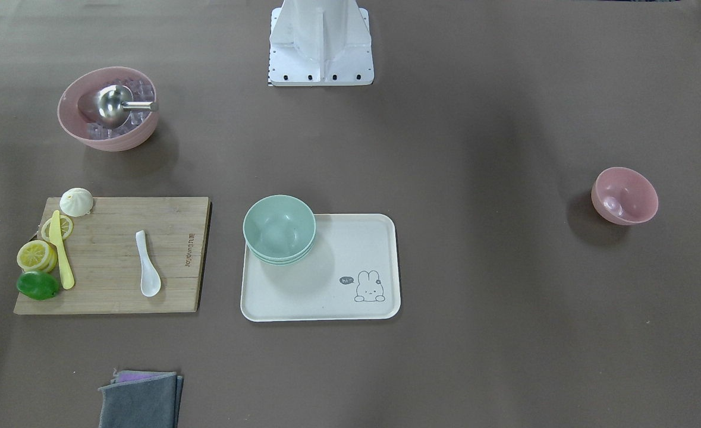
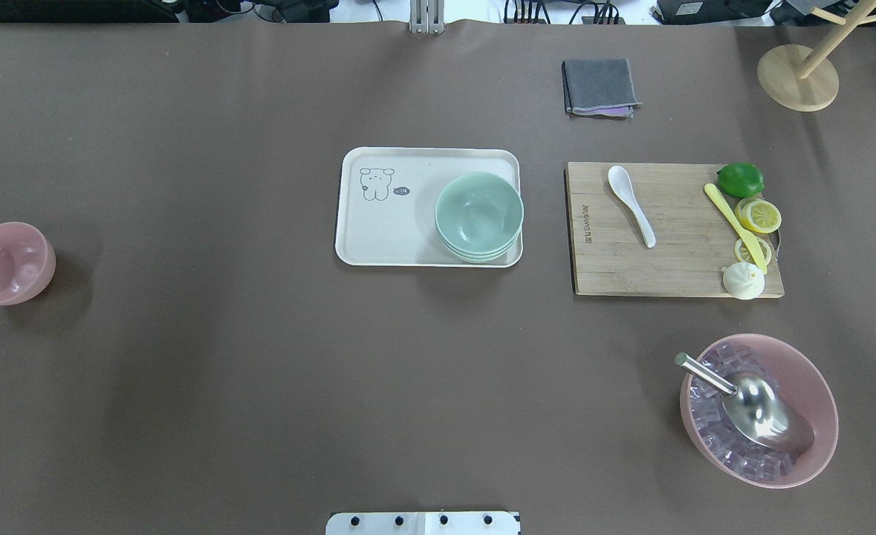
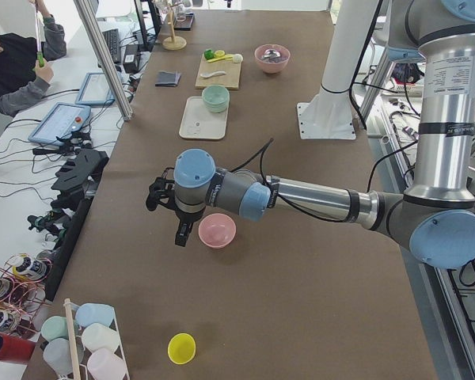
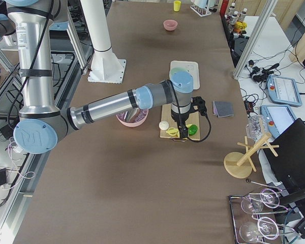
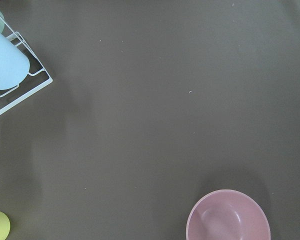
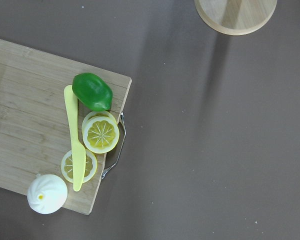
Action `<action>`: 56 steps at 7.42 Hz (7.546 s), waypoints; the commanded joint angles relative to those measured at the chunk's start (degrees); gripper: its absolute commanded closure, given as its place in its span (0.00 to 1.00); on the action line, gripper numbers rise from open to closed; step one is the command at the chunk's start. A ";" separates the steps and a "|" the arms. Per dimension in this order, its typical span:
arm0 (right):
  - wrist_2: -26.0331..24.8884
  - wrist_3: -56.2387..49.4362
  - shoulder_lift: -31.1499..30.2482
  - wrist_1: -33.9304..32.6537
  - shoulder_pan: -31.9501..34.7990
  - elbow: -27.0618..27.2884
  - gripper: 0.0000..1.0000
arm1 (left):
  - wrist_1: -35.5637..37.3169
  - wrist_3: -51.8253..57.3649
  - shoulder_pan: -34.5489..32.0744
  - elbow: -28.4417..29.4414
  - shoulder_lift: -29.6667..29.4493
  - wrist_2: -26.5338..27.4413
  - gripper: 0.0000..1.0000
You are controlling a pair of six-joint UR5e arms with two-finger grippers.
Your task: Stack pink bowl on green and place spoon
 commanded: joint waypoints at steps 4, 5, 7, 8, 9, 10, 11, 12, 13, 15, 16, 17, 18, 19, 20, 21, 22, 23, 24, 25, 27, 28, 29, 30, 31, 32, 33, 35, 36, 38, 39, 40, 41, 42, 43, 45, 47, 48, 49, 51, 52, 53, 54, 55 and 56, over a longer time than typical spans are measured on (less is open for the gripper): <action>-0.56 14.04 0.67 6.74 -9.09 -0.92 0.00 | -8.34 -3.00 10.70 9.41 -0.36 5.61 0.01; -0.56 16.33 0.94 8.06 -10.41 -1.19 0.00 | -12.05 -4.92 12.10 12.15 -0.36 5.62 0.02; -1.35 18.90 1.73 8.69 -12.53 -1.46 0.00 | -18.73 -10.45 16.14 15.15 -0.36 5.71 0.03; -1.70 19.34 1.90 8.69 -13.23 -1.63 0.00 | -20.76 -11.35 17.38 16.21 -0.27 5.71 0.09; -1.71 19.26 1.91 8.69 -13.33 -1.63 0.00 | -20.96 -12.05 18.09 16.39 -0.36 5.71 0.15; -1.71 19.26 1.91 8.69 -13.33 -1.63 0.00 | -21.31 -12.06 18.79 16.57 -0.27 5.71 0.19; -1.71 19.26 1.91 8.69 -13.33 -1.63 0.00 | -21.31 -12.06 19.23 16.74 -0.27 5.71 0.25; -1.71 19.26 1.91 8.69 -13.33 -1.63 0.00 | -21.31 -12.15 20.11 16.92 -0.27 5.71 0.32; -1.62 19.26 1.82 8.60 -13.33 -1.54 0.00 | -21.40 -12.06 20.29 17.09 -0.27 5.62 0.46; -1.71 19.26 1.82 8.69 -13.33 -1.63 0.00 | -22.10 -12.06 20.29 17.01 -0.01 5.09 1.00; -1.62 19.26 1.82 8.69 -13.33 -1.63 0.00 | -22.10 -12.23 20.29 16.40 0.00 4.92 1.00; -1.70 19.26 1.82 8.60 -13.33 -1.63 0.00 | -22.02 -12.24 20.29 15.61 0.08 4.57 1.00; -1.71 19.26 1.82 8.69 -13.33 -1.63 0.00 | -20.97 -12.50 20.29 13.77 -0.26 0.30 1.00; -1.71 19.26 1.82 8.69 -13.33 -1.63 0.00 | -19.48 -16.85 19.94 11.32 -0.70 -2.18 1.00; -1.62 19.26 1.90 8.69 -13.33 -1.63 0.00 | -17.29 -25.16 20.11 7.29 -2.01 -1.86 1.00; -1.62 19.26 1.91 8.69 -13.33 -1.63 0.00 | -13.35 -30.99 20.20 4.12 -5.16 -1.77 1.00; -1.62 19.26 1.91 8.69 -13.33 -1.63 0.00 | -6.79 -34.87 22.03 1.39 -10.06 -1.59 1.00; -1.62 19.26 1.91 8.69 -13.33 -1.63 0.00 | 2.59 -39.52 25.36 -1.77 -16.20 1.37 1.00; -1.70 19.26 1.99 8.69 -13.33 -1.63 0.00 | 12.34 -43.22 28.43 -3.37 -23.57 4.44 1.00; -1.71 19.26 1.99 8.69 -13.33 -1.63 0.00 | 18.88 -47.61 31.68 -3.04 -30.35 5.08 1.00; -1.62 19.26 2.08 8.60 -13.33 -1.72 0.00 | 19.64 -59.47 39.51 -0.33 -38.81 9.46 1.00; -1.70 19.26 2.17 8.60 -13.33 -1.72 0.00 | 19.56 -64.39 42.15 3.43 -44.16 10.79 1.00; -1.62 19.26 2.17 8.60 -13.33 -1.72 0.00 | 19.12 -69.14 44.44 9.21 -50.65 12.98 1.00; -1.62 19.26 2.17 8.60 -13.33 -1.72 0.00 | 18.33 -72.32 45.85 14.58 -55.59 13.96 1.00; -1.70 19.26 2.17 8.60 -13.33 -1.81 0.00 | 15.19 -74.79 46.65 17.33 -57.03 14.75 1.00; -1.62 19.26 2.17 8.60 -13.33 -1.81 0.00 | 11.77 -77.60 49.10 18.66 -57.05 17.20 1.00; -1.70 19.26 2.17 8.60 -13.33 -1.81 0.00 | 9.39 -79.80 50.95 19.72 -57.13 19.83 1.00; -1.62 19.26 2.17 8.60 -13.33 -1.90 0.00 | 7.43 -80.44 51.67 21.57 -57.57 20.21 1.00; -1.62 19.26 2.26 8.60 -13.33 -1.98 0.00 | 7.43 -80.53 51.76 22.10 -57.92 20.21 1.00; -1.62 19.26 2.26 8.69 -13.33 -1.98 0.00 | 4.99 -82.19 51.84 24.64 -58.98 21.69 1.00; -1.70 19.26 2.26 8.60 -13.33 -1.98 0.00 | 3.31 -82.89 52.54 25.96 -58.89 23.01 1.00; -1.71 19.26 2.26 8.69 -13.33 -1.98 0.00 | 3.21 -82.90 52.63 25.97 -58.89 23.02 1.00; -1.62 19.26 2.26 8.69 -13.33 -1.98 0.00 | 3.21 -82.81 52.81 26.06 -58.72 23.11 1.00; -1.62 19.26 2.26 8.60 -13.33 -1.98 0.00 | 3.21 -82.90 52.99 26.06 -58.72 23.28 1.00; -1.62 19.26 2.34 8.60 -13.33 -1.98 0.00 | 3.21 -82.81 52.99 26.06 -58.54 23.37 1.00; -1.62 19.26 2.69 8.60 -13.33 -1.98 0.00 | 3.21 -82.81 52.99 25.80 -58.19 23.46 1.00; -1.62 19.43 3.13 8.60 -13.33 -1.90 0.00 | 3.12 -82.46 52.90 25.45 -57.75 23.46 0.55; -1.62 19.52 3.14 8.60 -13.33 -1.72 0.00 | 3.21 -82.11 52.99 24.84 -57.40 24.77 0.02; -1.62 19.35 3.14 8.69 -13.33 -1.55 0.00 | 3.91 -80.37 52.55 22.31 -56.70 24.69 0.01; -1.70 19.26 4.45 8.69 -13.33 -1.81 0.00 | 10.98 -73.45 48.62 14.77 -53.11 19.90 0.01; -1.79 19.17 4.98 8.69 -13.33 -1.89 0.00 | 17.21 -67.67 45.63 7.33 -49.09 16.72 0.01; -1.97 19.17 5.94 8.69 -13.33 -1.98 0.00 | 23.10 -60.73 43.43 -1.19 -43.22 16.61 0.01; -1.97 19.08 6.73 8.60 -13.41 -2.07 0.00 | 27.86 -52.40 39.58 -8.15 -37.42 16.52 0.01; -1.88 18.65 7.00 8.69 -13.68 -2.07 0.00 | 31.91 -43.09 35.19 -12.48 -32.92 16.52 0.01; -2.32 18.73 8.22 8.69 -14.64 -2.07 0.00 | 35.43 -32.56 29.75 -14.87 -28.53 16.52 0.01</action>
